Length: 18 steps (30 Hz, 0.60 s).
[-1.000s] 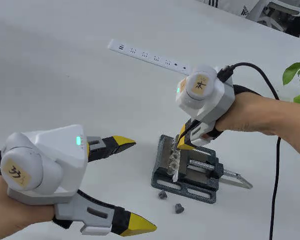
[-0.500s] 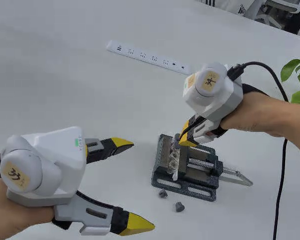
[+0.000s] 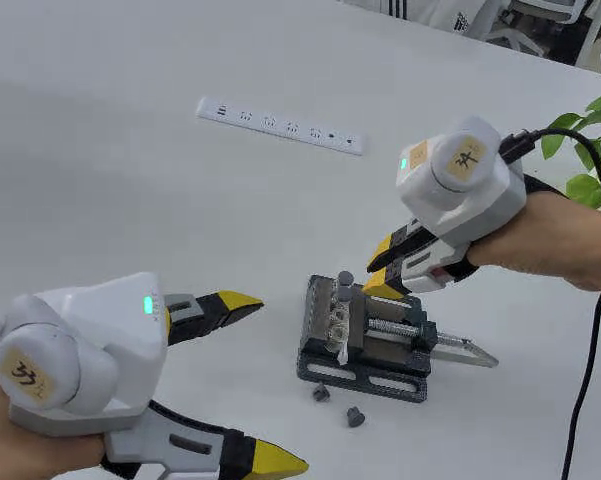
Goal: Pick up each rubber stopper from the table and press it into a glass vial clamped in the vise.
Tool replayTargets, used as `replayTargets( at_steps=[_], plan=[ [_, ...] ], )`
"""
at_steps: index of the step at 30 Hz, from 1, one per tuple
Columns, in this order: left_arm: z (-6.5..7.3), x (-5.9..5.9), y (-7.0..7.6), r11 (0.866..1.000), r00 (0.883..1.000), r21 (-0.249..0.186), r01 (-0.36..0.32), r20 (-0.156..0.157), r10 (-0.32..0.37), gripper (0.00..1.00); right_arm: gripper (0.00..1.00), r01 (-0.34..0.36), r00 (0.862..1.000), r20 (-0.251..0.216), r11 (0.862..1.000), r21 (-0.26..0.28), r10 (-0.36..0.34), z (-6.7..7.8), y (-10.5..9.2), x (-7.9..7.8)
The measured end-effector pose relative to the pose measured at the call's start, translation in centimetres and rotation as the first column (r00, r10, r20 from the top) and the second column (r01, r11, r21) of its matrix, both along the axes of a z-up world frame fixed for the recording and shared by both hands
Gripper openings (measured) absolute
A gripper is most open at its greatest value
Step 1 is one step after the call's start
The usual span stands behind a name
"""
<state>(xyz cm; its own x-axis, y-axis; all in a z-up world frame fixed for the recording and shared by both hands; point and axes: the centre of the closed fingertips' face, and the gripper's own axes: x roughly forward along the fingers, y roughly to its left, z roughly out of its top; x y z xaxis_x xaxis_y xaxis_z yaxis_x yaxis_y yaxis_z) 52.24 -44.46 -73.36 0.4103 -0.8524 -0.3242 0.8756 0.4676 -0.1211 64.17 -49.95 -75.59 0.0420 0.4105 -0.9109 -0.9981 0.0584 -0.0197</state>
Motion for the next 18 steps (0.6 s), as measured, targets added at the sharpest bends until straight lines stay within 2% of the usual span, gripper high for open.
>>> replayTargets(
  at_steps=[6, 8, 18],
  plan=[
    [0.0, -0.2, 0.0, 1.0, 1.0, 0.015, 0.004, -0.003, -0.004, 0.83, 0.17, 0.067, 0.997, 0.031, 0.994, 0.082, -0.07, 1.4, -1.2, -0.7],
    [0.0, -0.3, 0.0, 1.0, 1.0, 0.019, 0.002, -0.003, -0.002, 0.82, 0.18, 0.081, 0.996, 0.036, 0.992, 0.094, -0.085, 1.7, -1.8, -1.0],
    [-0.6, -0.6, -0.3, 0.999, 1.0, 0.045, 0.001, -0.017, 0.0, 0.77, 0.27, 0.182, 0.978, 0.061, 0.964, 0.196, -0.197, 2.7, -4.9, -2.7]
  ],
)
